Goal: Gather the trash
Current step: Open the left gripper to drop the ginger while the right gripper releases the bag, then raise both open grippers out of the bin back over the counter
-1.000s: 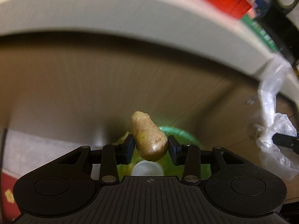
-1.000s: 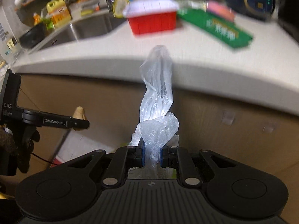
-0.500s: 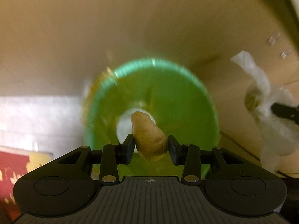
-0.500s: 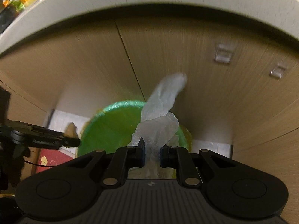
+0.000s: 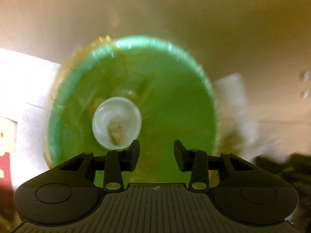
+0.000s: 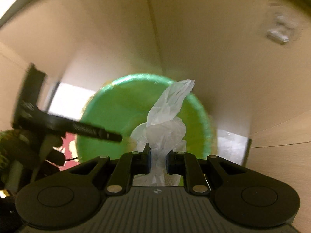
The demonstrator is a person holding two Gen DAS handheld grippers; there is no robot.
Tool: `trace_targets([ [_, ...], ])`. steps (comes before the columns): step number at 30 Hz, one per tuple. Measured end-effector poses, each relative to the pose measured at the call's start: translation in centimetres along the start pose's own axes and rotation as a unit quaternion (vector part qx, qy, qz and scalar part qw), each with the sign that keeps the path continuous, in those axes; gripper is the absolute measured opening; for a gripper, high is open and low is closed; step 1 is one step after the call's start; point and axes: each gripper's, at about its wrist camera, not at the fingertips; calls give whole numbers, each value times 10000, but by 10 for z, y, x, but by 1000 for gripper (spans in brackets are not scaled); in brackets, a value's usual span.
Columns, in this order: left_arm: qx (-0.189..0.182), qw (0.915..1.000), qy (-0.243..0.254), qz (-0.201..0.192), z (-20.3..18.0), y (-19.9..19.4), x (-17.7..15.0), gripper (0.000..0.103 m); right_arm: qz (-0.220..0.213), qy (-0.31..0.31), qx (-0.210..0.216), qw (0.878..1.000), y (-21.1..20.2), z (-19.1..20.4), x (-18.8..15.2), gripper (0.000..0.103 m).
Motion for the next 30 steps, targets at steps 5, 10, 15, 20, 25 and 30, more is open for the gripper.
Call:
trace_targets([
  [5,-34,9966,-283,-775,4,-54,14,43,200,-145,125,9996,15,14,6,24],
  [10,39,9908,-160,-1342,4,-106,21,43,-190,-269,61,9994,-16,14,9,35],
  [15,20,9880,-102,-1544,-1,-138,34,43,-524,-152,-123,9984,-48,3,12,35],
  [20,210,9871,424,-1531,-33,-165,42,43,-1041,-357,-467,9928,-91,2,17,35],
  [25,-404,9791,1059,-1691,-80,-211,44,43,-1812,-857,-484,9785,-145,11,28,35],
  [30,-1056,9587,1369,-2259,-133,-258,59,43,-2620,-1049,-492,9581,-197,8,53,35],
])
Point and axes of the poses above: each gripper's, at about its wrist camera, not at the fingertips, and y roughly the way its jaws point, z to its left, x to its top, and after that the axes turned 12 degrees about -z, right-handed
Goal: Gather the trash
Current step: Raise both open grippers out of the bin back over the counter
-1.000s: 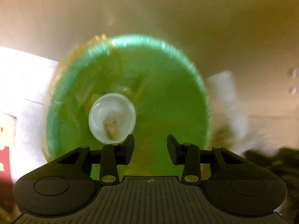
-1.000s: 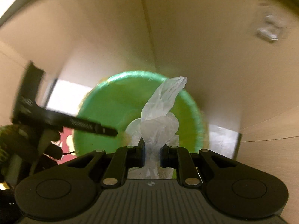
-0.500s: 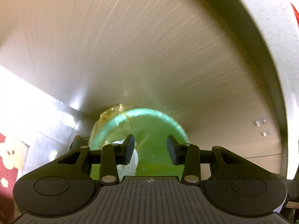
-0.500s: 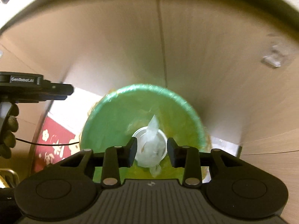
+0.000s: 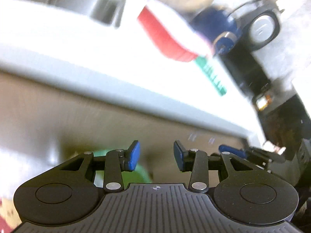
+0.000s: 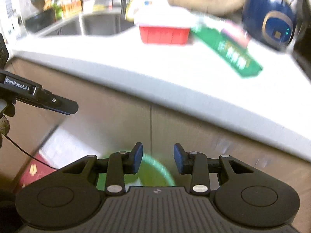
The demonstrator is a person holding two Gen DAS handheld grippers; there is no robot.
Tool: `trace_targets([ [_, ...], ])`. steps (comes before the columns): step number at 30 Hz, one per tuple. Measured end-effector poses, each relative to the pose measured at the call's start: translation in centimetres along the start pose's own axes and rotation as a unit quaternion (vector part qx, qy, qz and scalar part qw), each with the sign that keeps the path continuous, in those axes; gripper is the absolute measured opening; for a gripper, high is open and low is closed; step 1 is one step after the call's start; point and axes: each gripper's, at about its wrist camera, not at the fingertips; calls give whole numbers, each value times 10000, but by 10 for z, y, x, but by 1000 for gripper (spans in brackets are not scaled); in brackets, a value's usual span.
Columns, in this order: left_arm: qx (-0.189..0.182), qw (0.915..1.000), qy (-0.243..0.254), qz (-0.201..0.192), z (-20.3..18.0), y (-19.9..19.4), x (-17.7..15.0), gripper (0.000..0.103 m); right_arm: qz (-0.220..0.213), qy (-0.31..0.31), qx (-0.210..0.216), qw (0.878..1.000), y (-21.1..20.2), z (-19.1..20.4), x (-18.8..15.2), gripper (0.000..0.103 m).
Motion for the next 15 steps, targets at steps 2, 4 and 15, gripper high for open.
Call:
trace_targets([
  [2,10,9990,-52,-435,-11,-2,22,43,-306,-180,-120,9993,-6,-5,16,35],
  [4,97,9965,-206,-810,-18,-4,42,43,-597,-375,-232,9972,-9,-10,29,38],
  [15,923,9829,-92,-1591,-18,31,75,43,-1304,-508,-1489,9789,24,-90,65,48],
])
Point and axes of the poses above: each gripper's, at about its wrist camera, not at the fingertips, and y roughly the way its jaws point, z to its left, x to its top, and after that the axes turned 12 degrees about -z, right-handed
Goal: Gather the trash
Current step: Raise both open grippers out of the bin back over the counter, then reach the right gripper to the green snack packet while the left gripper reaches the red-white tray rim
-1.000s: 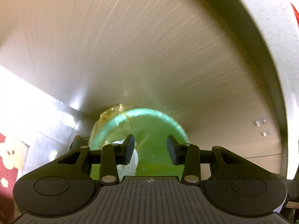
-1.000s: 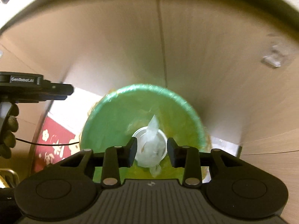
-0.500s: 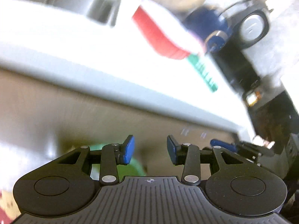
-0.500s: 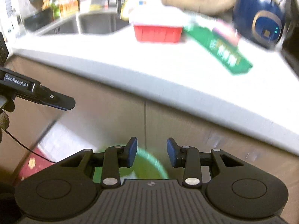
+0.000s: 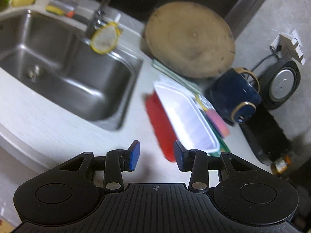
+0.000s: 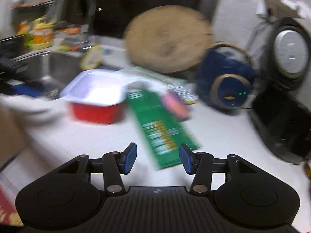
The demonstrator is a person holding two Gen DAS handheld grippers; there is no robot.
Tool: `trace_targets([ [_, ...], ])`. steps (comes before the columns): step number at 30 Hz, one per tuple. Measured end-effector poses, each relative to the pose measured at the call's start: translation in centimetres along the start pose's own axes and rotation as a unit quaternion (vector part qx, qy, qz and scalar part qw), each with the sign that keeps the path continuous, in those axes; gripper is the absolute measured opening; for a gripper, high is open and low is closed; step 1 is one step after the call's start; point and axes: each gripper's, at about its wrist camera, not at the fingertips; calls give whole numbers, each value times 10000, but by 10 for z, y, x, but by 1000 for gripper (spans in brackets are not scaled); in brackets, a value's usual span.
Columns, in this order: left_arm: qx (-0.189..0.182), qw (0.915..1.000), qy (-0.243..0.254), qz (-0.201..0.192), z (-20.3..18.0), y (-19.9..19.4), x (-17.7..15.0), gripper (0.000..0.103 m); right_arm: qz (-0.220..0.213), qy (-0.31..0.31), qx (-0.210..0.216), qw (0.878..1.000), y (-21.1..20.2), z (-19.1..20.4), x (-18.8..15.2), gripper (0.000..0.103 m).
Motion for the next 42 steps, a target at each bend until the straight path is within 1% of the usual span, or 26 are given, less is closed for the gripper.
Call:
trace_targets([
  [2,127,9999,69,-61,17,-7,7,43,-191,-56,-286,9994,11,-14,2,48],
  [5,539,9984,62,-180,36,-8,16,43,-355,-216,-556,9976,38,-28,12,48],
  [7,724,9969,41,-314,47,-6,17,43,-459,-325,-792,9953,59,-33,21,48],
  [9,843,9954,66,-441,55,-3,18,43,-481,-228,-905,9945,78,-41,33,47],
  [11,908,9941,51,-592,62,-1,21,43,-543,25,-1083,9926,93,-52,50,47],
  [13,933,9921,-36,-835,66,-3,26,43,-610,283,-1110,9915,97,-61,64,47],
  [14,892,9913,-121,-958,67,-5,31,43,-650,380,-1046,9917,98,-64,70,47],
  [16,683,9908,-225,-1143,61,-7,44,43,-641,465,-855,9932,98,-65,75,48],
  [18,384,9924,-195,-1153,43,-4,60,43,-437,477,-562,9963,102,-63,74,48],
  [19,173,9935,-193,-1110,34,-2,66,43,-301,478,-386,9977,104,-61,71,48],
  [20,-120,9948,-186,-995,21,3,71,43,-174,501,-243,9983,106,-59,66,48],
  [21,-316,9959,-132,-833,10,9,73,43,-61,543,-131,9984,106,-57,62,48],
  [22,-416,9972,-6,-614,-3,18,73,43,57,600,-9,9982,107,-54,57,48],
  [23,-373,9985,203,-353,-18,29,71,43,167,654,115,9977,107,-51,52,48],
  [24,-301,9987,362,-187,-29,38,67,43,259,689,217,9970,106,-48,47,48],
  [26,-218,9981,583,38,-47,55,57,43,383,701,385,9961,103,-42,39,48],
  [28,-132,9978,626,176,-57,68,48,43,409,707,519,9953,97,-37,32,49],
  [29,-23,9975,665,219,-60,74,44,43,405,720,596,9948,95,-35,30,52],
  [30,135,9968,751,235,-61,78,40,43,409,733,684,9941,94,-34,29,57],
  [32,471,9937,983,254,-65,86,32,43,469,756,898,9920,95,-29,25,61],
  [33,541,9928,1031,281,-67,89,29,43,520,746,1018,9906,97,-26,22,63],
  [35,484,9939,931,348,-65,94,24,43,605,708,1138,9891,104,-20,17,63],
  [37,473,9948,800,409,-62,98,21,43,788,694,1242,9867,112,-12,10,63],
  [40,445,9956,697,441,-61,103,18,43,939,658,1376,9838,114,-1,-2,63],
  [41,441,9956,690,460,-62,105,18,43,980,624,1410,9832,113,1,-5,60],
  [42,425,9955,684,502,-62,108,18,43,1004,593,1398,9833,111,2,-8,51],
])
Point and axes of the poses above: each gripper's, at about its wrist camera, not at the fingertips, and y roughly the way its jaws point, z to its left, x to its top, and after that the axes turned 12 degrees about -z, right-handed
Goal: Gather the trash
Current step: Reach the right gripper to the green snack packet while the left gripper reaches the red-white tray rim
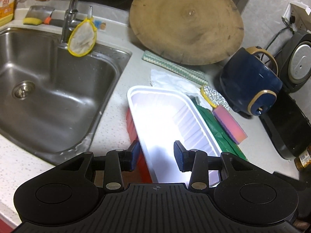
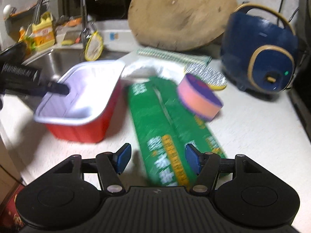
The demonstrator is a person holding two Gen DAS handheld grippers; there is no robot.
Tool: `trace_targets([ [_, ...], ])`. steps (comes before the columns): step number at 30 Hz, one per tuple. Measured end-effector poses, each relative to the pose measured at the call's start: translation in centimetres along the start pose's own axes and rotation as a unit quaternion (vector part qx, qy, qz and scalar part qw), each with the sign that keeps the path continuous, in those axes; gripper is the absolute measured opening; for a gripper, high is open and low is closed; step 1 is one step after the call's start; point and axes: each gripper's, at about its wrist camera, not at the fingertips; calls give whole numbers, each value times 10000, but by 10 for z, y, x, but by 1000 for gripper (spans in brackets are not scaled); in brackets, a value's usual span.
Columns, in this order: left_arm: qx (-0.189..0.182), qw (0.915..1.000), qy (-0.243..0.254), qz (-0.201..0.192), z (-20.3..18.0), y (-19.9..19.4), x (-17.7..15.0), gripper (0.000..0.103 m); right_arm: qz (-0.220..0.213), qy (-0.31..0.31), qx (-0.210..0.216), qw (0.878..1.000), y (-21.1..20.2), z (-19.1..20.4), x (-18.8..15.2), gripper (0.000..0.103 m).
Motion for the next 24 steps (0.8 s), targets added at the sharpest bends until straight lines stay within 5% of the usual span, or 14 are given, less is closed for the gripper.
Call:
trace_targets([
  [6,-234,9991,285,196,-20,8,-3,35,-12,472,-284,9985,-17,-27,-5,21],
  [15,-793,9937,662,444,-57,12,-21,35,-1,966,-783,9922,-40,-66,-21,21],
  [20,-481,9948,832,335,-60,13,-24,46,-10,988,-778,9921,-47,-64,-25,21],
  [24,-219,9965,758,275,-54,13,-22,44,11,1006,-733,9922,-49,-60,-26,21],
])
Point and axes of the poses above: each gripper's, at about its wrist camera, not at the fingertips, and y roughly the way its jaws point, z to its left, x to its top, and after that the axes turned 12 degrees about -z, right-handed
